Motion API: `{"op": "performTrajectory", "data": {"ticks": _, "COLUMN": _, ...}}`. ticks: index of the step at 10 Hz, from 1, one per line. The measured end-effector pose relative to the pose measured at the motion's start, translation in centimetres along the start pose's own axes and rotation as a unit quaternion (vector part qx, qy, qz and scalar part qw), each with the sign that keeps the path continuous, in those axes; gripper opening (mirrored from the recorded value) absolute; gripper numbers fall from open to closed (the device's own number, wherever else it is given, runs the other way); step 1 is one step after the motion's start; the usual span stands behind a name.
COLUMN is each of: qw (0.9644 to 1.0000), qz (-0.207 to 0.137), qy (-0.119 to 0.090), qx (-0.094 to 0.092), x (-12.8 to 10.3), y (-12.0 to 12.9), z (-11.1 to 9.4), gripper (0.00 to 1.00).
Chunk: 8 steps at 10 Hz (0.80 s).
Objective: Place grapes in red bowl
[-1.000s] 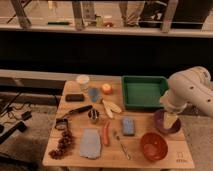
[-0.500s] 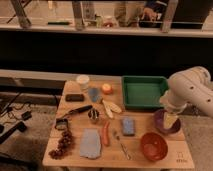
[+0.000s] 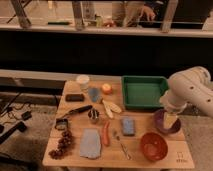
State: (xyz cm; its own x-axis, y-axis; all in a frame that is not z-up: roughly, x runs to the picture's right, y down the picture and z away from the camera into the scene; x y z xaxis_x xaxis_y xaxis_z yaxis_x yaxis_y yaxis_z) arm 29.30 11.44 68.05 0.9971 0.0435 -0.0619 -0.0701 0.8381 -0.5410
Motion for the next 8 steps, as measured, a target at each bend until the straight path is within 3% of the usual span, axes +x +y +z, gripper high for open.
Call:
{"op": "performTrajectory", "data": {"ticks": 6, "qw": 1.0000, "qz": -0.001, "qy": -0.001, "qx": 0.000, "x": 0.0, "y": 0.3, "z": 0.1, "gripper": 0.80}}
{"op": "performTrajectory", "data": {"ticks": 8, "qw": 0.9998, "qz": -0.017, "qy": -0.008, "qx": 0.010, "x": -1.4, "y": 1.0, "z": -0.1, "gripper": 0.80}}
